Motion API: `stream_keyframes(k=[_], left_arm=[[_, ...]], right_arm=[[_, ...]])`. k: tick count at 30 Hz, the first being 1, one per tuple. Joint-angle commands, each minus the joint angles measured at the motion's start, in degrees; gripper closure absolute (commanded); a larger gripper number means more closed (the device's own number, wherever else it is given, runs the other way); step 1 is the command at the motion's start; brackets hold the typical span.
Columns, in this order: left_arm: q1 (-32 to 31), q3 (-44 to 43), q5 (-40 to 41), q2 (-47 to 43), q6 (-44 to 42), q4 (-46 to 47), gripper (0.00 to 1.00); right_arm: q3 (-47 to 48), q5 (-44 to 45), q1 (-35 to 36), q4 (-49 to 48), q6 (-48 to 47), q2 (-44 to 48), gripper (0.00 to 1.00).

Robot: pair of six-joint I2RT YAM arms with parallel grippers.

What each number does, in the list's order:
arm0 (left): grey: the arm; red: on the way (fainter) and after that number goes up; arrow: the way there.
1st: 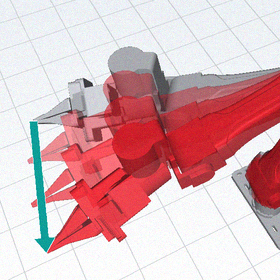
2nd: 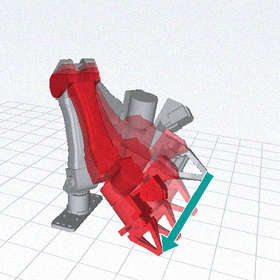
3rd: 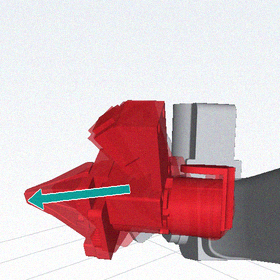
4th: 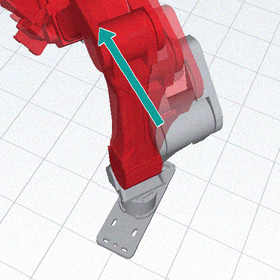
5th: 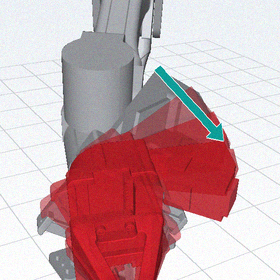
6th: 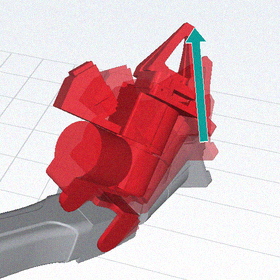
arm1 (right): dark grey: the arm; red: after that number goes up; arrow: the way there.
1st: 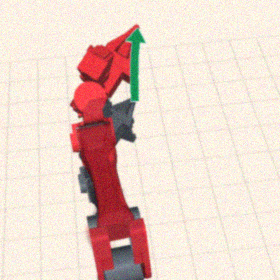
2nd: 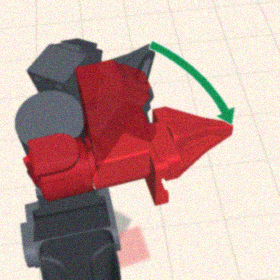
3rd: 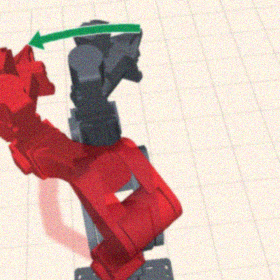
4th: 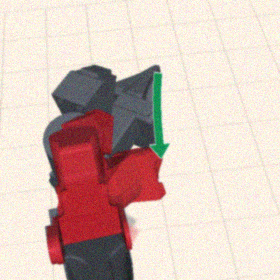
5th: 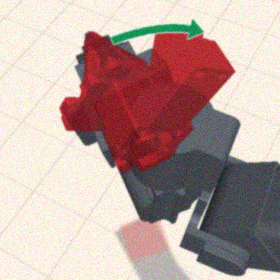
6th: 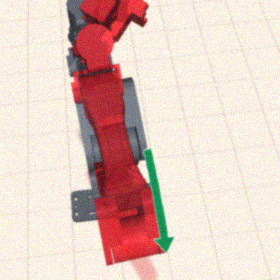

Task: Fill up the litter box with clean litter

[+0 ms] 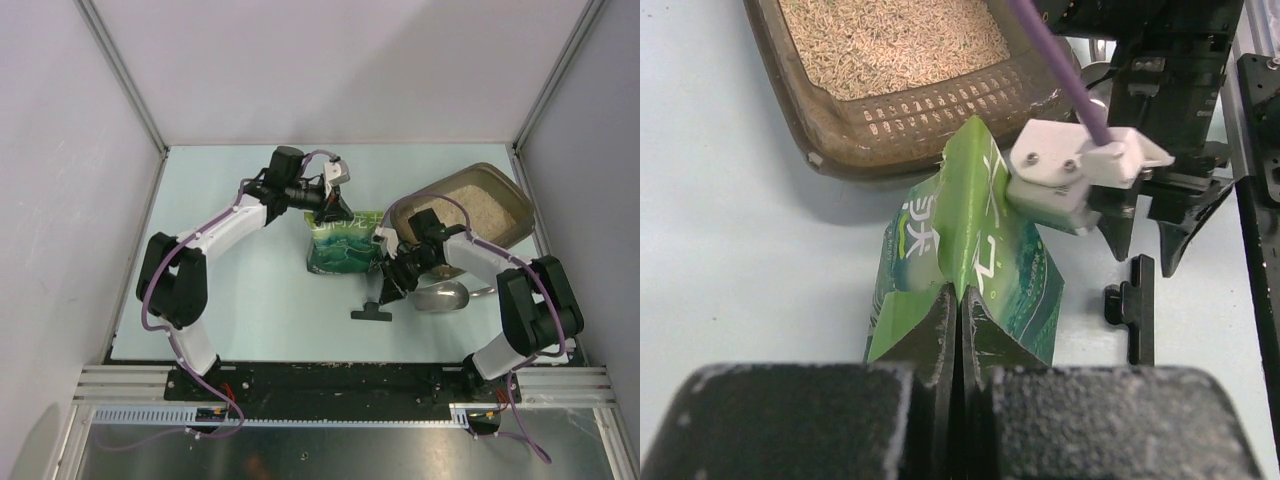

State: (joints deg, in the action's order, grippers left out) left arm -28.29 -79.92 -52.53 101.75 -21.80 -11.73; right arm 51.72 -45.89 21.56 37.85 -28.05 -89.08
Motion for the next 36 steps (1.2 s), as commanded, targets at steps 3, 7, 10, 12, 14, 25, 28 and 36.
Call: stream_keyframes(k=[3,7,10,12,14,25,28,36], left_arm=[[1.8,2.2,3.0,-2.2,3.2,1.1,1.00],[2.3,2.8,3.4,-2.9,3.9,1.1,1.00],[3.2,3.0,3.6,-3.5,4.3,1.1,1.00],[4.1,3.0,3.5,-3.9,4.1,1.1,1.00],[4.7,3.0,3.8,-4.1,4.4,1.1,1.00],[7.8,5.9,2.1,-8.0,5.1,1.2,1.00],[7.7,6.1,2.2,-8.1,5.0,1.1,1.00],[7.7,6.0,1.8,-8.5,5.3,1.2,1.00]], right_arm=[[-0.8,-1.8,0.0,-8.8,12.9,-3.5,0.57],[-1.0,0.7,0.6,-9.5,14.5,-4.1,0.58],[-0.9,2.6,0.7,-9.1,14.7,-4.6,0.58],[-1.0,1.8,0.7,-7.9,13.4,-4.8,0.58],[-1.4,0.7,0.7,-6.3,12.2,-4.4,0.58],[-1.5,0.8,2.2,-9.2,12.1,-2.4,0.59],[-0.8,2.3,2.9,-9.4,12.8,-3.7,0.60],[0.0,3.4,3.0,-8.4,14.0,-6.8,0.63]])
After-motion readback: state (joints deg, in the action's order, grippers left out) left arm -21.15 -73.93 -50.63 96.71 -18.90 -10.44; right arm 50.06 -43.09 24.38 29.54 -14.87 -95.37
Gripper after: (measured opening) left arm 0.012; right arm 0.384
